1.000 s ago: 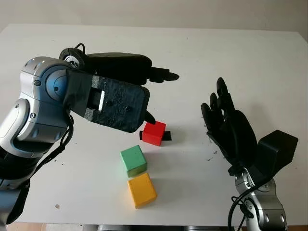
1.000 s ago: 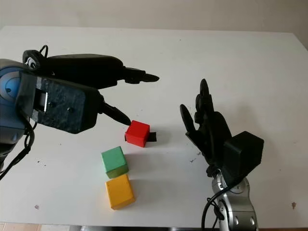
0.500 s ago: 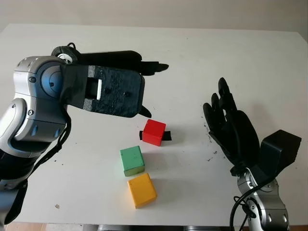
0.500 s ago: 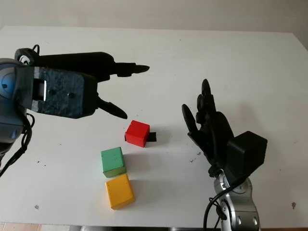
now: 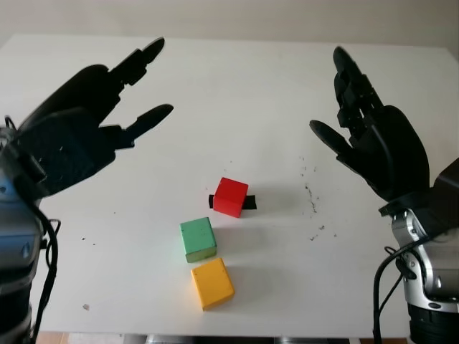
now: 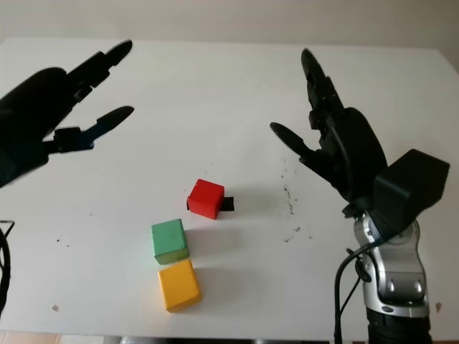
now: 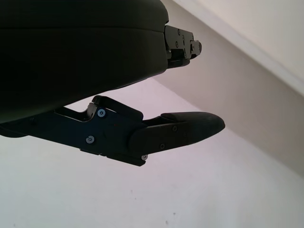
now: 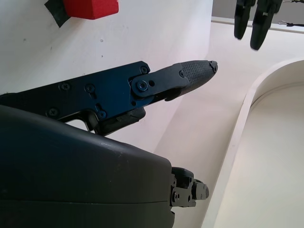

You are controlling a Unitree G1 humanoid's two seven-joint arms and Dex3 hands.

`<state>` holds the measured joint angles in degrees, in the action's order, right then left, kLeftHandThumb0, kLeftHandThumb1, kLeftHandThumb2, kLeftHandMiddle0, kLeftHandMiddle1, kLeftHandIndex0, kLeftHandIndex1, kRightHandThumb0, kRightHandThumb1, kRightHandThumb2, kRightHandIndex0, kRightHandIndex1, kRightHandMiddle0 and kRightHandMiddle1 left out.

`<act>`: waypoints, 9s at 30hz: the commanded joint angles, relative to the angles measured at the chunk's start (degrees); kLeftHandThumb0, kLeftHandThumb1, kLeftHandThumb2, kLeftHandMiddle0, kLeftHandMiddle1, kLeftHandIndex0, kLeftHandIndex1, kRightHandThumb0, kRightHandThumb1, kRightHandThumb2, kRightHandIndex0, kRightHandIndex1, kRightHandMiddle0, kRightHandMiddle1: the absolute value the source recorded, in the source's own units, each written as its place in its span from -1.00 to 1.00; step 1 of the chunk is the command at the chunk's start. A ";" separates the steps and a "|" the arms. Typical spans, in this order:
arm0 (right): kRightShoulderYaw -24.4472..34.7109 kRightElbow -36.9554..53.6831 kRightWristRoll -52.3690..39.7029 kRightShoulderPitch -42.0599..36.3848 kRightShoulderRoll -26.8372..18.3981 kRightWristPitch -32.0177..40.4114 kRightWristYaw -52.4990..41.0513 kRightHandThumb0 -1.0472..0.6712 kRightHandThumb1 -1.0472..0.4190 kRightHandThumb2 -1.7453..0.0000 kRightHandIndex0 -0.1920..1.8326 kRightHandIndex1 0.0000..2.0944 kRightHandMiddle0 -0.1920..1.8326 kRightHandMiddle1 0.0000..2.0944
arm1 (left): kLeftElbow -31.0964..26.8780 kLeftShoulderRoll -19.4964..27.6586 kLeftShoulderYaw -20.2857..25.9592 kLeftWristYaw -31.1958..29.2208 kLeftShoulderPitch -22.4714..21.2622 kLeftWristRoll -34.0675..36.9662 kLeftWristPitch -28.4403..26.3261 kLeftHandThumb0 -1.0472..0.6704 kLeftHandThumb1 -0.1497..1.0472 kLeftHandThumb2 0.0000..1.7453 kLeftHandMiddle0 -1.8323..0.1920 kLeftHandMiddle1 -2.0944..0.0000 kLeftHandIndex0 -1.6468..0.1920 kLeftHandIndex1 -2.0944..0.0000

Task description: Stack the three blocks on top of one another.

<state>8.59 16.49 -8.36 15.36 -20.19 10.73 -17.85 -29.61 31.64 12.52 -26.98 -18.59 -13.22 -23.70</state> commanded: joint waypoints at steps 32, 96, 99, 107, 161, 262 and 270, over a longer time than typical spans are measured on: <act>-6.03 -12.62 10.52 12.49 -18.89 -31.73 -20.86 -0.55 -0.67 0.98 -0.93 -0.94 -0.67 -0.88 | -0.62 -18.42 2.69 19.06 18.94 13.14 5.70 -0.68 1.00 -0.35 0.83 0.97 0.72 0.96; -34.26 -35.88 23.86 33.60 -16.36 -88.63 -10.17 -0.41 -0.72 0.94 -0.71 -0.90 -0.42 -0.78 | 1.23 -19.06 -3.78 25.04 14.65 6.20 1.71 -0.66 1.00 -0.25 0.80 0.95 0.70 0.95; -35.20 -35.21 24.37 32.33 -15.92 -89.20 -10.57 -0.45 -0.75 0.93 -0.72 -0.92 -0.40 -0.77 | 1.36 -19.18 -3.80 24.91 14.70 6.40 2.14 -0.66 1.00 -0.25 0.80 0.95 0.69 0.95; -36.43 -34.93 23.31 30.99 -16.01 -89.84 -10.77 -0.48 -0.79 0.93 -0.72 -0.93 -0.42 -0.78 | 1.07 -19.47 -3.94 25.28 14.97 6.02 1.80 -0.66 1.00 -0.26 0.79 0.95 0.69 0.95; -26.38 -47.01 54.40 30.66 -1.02 -103.05 5.62 -0.40 -0.83 0.94 -0.61 -0.93 -0.10 -0.20 | -0.60 -20.23 -4.87 25.18 16.94 5.83 2.01 -0.61 1.00 -0.24 0.81 0.95 0.70 0.95; -26.76 -26.13 24.41 39.06 -9.91 -15.61 -34.26 -0.20 -0.92 0.93 -0.64 -0.96 -0.54 0.49 | -2.30 -20.60 -4.93 26.06 15.63 4.41 -2.88 -0.67 1.00 -0.21 0.82 0.95 0.70 0.95; -26.69 -25.21 25.50 38.30 -10.52 -17.80 -34.02 -0.20 -0.93 0.94 -0.65 -0.95 -0.55 0.54 | -2.58 -20.78 -4.96 25.95 15.44 4.69 -3.37 -0.67 1.00 -0.22 0.83 0.95 0.70 0.95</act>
<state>-18.38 -9.99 17.40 53.84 -30.01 -6.49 -51.95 -31.05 10.90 7.60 -0.95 -3.48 -8.54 -27.32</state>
